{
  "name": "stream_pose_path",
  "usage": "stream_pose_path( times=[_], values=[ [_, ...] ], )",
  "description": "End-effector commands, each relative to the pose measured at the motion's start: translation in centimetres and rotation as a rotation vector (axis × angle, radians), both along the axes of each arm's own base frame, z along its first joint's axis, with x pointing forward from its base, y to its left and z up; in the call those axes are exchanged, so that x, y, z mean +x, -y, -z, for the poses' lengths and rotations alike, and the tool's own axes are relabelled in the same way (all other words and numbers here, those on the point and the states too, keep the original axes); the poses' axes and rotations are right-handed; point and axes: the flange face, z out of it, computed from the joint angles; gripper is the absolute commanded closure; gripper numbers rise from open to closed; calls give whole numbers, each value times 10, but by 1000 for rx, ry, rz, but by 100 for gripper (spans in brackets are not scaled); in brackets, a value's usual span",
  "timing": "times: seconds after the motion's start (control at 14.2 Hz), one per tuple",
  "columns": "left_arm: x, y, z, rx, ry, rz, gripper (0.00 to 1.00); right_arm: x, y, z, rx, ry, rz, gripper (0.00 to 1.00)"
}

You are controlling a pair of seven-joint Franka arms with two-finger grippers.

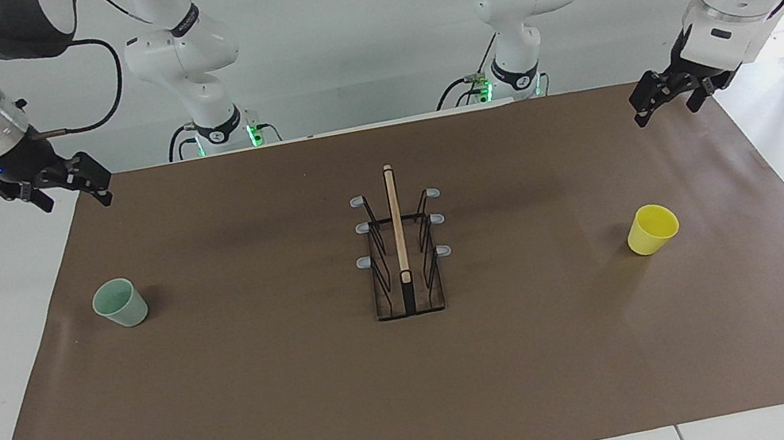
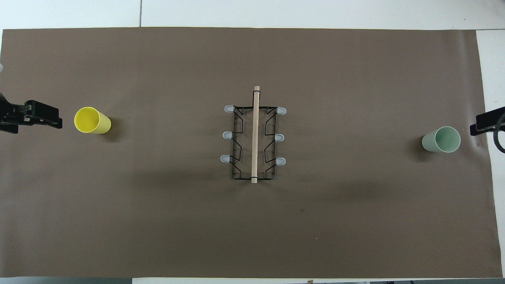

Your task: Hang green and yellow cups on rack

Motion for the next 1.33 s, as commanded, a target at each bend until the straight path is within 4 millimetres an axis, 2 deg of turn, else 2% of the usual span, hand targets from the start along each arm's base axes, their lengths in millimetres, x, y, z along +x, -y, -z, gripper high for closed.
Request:
stream_pose_path(
  times=[0.0, 0.21, 0.35, 0.49, 0.63, 0.77, 0.91, 0.98, 1.05, 1.19, 1.26],
  values=[
    [-2, -11, 3, -39, -33, -154, 0, -8, 7, -4, 9, 6, 3, 0],
    [4, -40, 16, -145, -82, -481, 0, 1, 9, -14, 3, 95, 10, 0],
    [9, -49, 30, -166, -142, -684, 0, -3, 13, -12, 7, 86, 15, 0],
    [21, -55, 54, -176, -198, -853, 0, -4, 12, -11, 9, 76, 13, 0],
    [31, -80, 77, -224, -256, -1018, 0, -9, 12, -10, 20, 36, 17, 0],
    [43, -93, 107, -288, -344, -1176, 0, -5, 5, -11, -10, 20, 4, 0],
    [50, -116, 123, -367, -368, -1310, 0, 9, -6, 12, -125, -44, -39, 0],
    [53, -127, 142, -386, -393, -1353, 0, 20, -23, 28, -212, -89, -92, 0],
    [56, -134, 151, -408, -396, -1405, 0, 28, -35, 39, -267, -117, -128, 0],
    [64, -161, 182, -491, -436, -1501, 0, 45, -56, 89, -327, -217, -184, 0],
    [68, -167, 197, -519, -447, -1532, 0, 51, -64, 110, -372, -259, -216, 0]
  ],
)
